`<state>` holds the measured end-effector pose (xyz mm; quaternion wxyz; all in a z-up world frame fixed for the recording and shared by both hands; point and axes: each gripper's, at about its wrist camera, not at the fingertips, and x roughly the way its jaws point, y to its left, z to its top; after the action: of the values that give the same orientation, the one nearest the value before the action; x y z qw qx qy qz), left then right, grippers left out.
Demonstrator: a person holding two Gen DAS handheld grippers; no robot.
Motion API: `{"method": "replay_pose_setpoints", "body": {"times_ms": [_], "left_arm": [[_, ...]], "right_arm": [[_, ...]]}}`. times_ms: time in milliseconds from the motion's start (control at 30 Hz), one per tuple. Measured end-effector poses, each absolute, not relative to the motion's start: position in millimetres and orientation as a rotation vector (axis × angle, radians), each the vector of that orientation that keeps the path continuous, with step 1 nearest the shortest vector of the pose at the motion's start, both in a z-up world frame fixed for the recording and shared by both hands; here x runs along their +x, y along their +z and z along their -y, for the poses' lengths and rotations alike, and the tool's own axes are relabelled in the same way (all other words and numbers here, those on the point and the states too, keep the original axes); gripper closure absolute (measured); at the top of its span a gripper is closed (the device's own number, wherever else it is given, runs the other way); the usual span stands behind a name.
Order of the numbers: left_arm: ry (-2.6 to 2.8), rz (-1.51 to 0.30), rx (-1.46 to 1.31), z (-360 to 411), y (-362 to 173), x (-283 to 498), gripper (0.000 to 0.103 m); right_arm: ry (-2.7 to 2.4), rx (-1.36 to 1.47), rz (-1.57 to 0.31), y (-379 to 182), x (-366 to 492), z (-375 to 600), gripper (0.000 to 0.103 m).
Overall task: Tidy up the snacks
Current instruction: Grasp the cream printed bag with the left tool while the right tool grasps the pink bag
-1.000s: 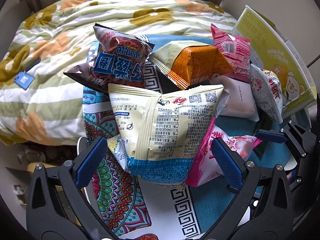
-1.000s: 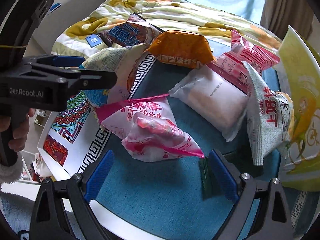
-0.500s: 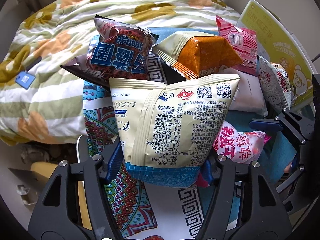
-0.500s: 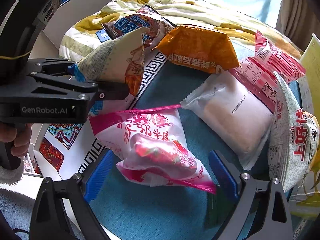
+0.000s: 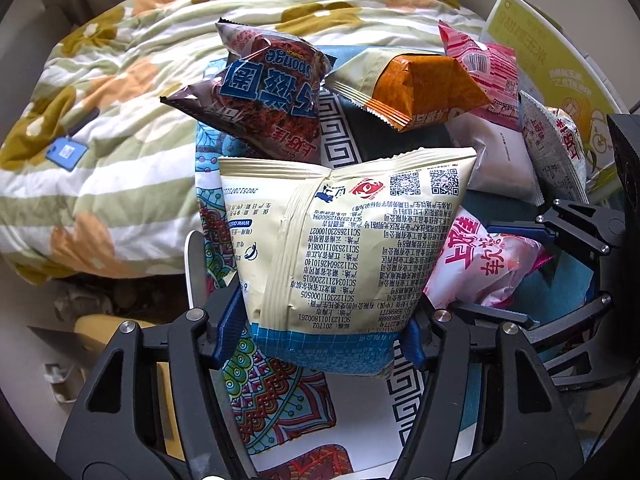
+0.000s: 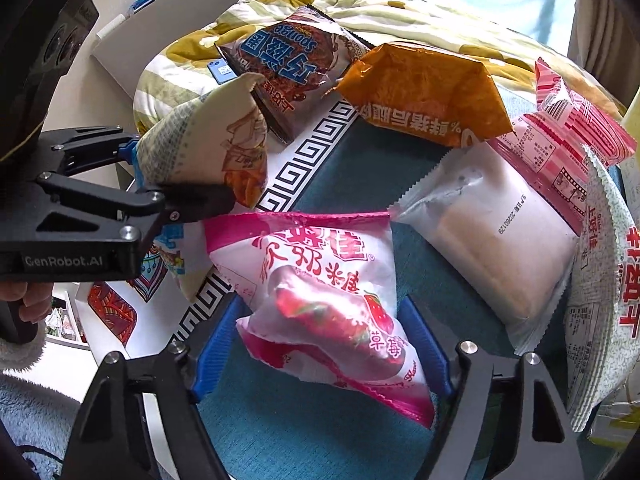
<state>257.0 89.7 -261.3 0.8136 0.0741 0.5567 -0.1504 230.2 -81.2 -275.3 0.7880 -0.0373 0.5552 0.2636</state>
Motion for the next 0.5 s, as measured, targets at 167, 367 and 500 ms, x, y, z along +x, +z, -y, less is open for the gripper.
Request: {"method": "replay_pose_setpoints", "body": {"times_ms": [167, 367, 500], "left_arm": [[-0.334, -1.163, 0.171, -90, -250, 249, 0.043], [-0.347, -1.114, 0.197, -89, -218, 239, 0.043], [-0.354, -1.074, 0.198, -89, -189, 233, 0.043]], "right_arm": [[0.552, -0.074, -1.186, -269, 229, 74, 0.044], [0.504, -0.024, -1.165, -251, 220, 83, 0.054], [0.461, 0.014, -1.13, -227, 210, 89, 0.054]]}}
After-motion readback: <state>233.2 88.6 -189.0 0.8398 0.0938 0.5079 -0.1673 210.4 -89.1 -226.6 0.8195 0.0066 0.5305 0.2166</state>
